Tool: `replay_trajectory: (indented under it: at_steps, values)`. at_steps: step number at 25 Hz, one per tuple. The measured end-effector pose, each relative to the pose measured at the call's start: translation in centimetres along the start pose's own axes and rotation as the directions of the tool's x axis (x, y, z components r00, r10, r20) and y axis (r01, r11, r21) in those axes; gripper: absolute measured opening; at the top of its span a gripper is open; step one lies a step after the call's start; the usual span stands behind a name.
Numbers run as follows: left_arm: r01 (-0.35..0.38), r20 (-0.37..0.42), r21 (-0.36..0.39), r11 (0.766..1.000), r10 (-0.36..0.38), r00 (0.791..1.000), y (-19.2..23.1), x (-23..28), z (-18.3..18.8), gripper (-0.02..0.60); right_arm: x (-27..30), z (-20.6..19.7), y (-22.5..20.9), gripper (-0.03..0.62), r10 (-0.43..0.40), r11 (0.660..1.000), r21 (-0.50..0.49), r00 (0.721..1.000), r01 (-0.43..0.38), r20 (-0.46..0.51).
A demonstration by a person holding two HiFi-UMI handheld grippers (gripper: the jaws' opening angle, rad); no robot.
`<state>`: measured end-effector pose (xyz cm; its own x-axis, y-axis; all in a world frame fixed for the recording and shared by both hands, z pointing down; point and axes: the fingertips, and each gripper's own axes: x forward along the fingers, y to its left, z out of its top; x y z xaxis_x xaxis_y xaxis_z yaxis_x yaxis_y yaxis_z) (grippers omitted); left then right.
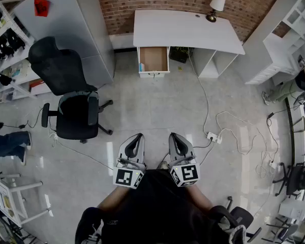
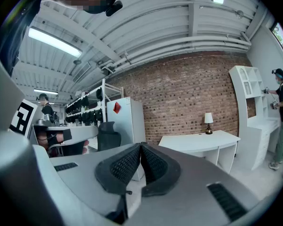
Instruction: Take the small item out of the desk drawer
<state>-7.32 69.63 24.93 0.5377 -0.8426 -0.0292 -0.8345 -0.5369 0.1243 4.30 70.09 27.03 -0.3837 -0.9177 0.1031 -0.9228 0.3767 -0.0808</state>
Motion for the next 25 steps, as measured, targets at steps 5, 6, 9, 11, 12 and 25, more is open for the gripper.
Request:
replay_trajectory:
  at_steps: [5,6,9,11,12,25]
  values:
    - [0.002,0.000,-0.004,1.000,-0.002,1.000,0.3,0.1,0.0,0.009,0.2,0.0,0.4,0.026,0.007,1.000,-0.003,1.000,-0.007,-0.001]
    - [0.004,0.000,-0.005,1.000,-0.004,1.000,0.4,0.1,0.0,0.009,0.3,0.0,0.4,0.026,0.006,1.000,-0.004,1.000,-0.006,-0.001]
    - [0.011,-0.002,-0.007,1.000,-0.011,1.000,0.9,0.2,0.1,0.009,0.7,0.1,0.6,0.026,-0.002,1.000,-0.007,1.000,0.002,-0.003]
    - [0.016,-0.002,-0.009,1.000,-0.016,1.000,1.3,0.3,0.0,0.009,1.1,0.1,0.6,0.026,-0.013,1.000,0.004,1.000,0.013,-0.002]
    - [0.017,-0.004,-0.010,1.000,-0.017,1.000,1.5,0.3,0.0,0.009,1.3,0.1,0.6,0.026,-0.019,1.000,0.014,1.000,0.019,-0.001]
    - [0.055,-0.019,-0.022,0.998,-0.056,0.998,9.8,0.1,-0.5,0.009,7.4,-0.3,4.9,0.026,-0.060,0.998,0.006,0.998,0.060,0.010]
